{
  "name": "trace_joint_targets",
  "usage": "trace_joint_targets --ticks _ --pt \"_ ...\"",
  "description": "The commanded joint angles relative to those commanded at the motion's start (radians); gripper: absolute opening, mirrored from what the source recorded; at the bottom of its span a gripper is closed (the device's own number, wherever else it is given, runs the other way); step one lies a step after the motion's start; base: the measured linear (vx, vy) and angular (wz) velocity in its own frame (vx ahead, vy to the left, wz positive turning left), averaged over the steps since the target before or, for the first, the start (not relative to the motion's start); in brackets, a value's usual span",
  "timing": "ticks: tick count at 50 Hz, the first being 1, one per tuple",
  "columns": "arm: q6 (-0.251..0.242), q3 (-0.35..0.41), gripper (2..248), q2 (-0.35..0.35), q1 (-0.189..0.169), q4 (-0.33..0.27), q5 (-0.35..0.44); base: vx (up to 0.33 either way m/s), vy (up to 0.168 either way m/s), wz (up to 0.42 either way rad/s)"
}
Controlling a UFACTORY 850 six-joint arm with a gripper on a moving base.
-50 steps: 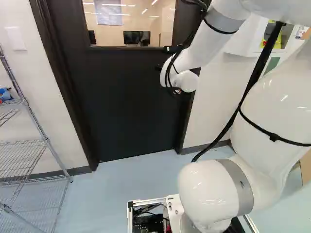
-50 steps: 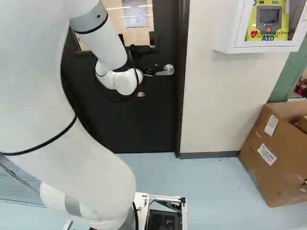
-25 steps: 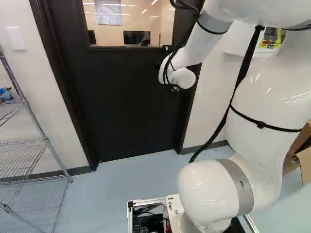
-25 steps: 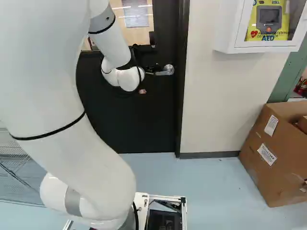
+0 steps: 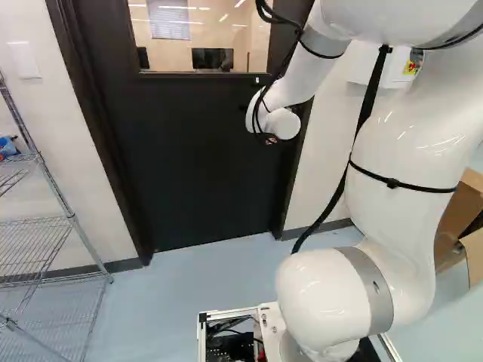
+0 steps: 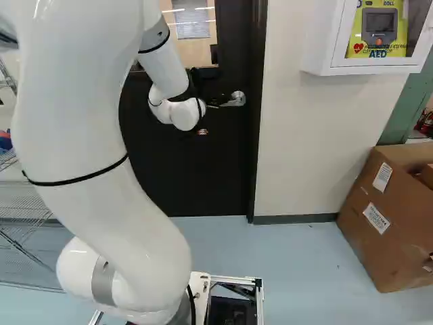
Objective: Open the door and move inside
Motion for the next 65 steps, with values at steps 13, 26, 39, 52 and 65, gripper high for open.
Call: trace_joint_targets --ticks 13,26,39,52,65 --pt "0.000 0.007 247 -0.021 0.000 0.000 0.000 0.000 0.000 0.000" --pt "0.000 0.013 247 -0.043 0.000 0.000 0.000 0.000 0.000 0.000" --pt "0.000 0.018 247 -0.066 -0.003 0.000 0.000 0.000 0.000 0.000" --pt "0.000 0.019 247 -0.092 -0.009 0.000 0.000 0.000 0.000 0.000" --pt "0.000 0.014 247 -0.124 -0.015 0.000 0.000 0.000 0.000 0.000"
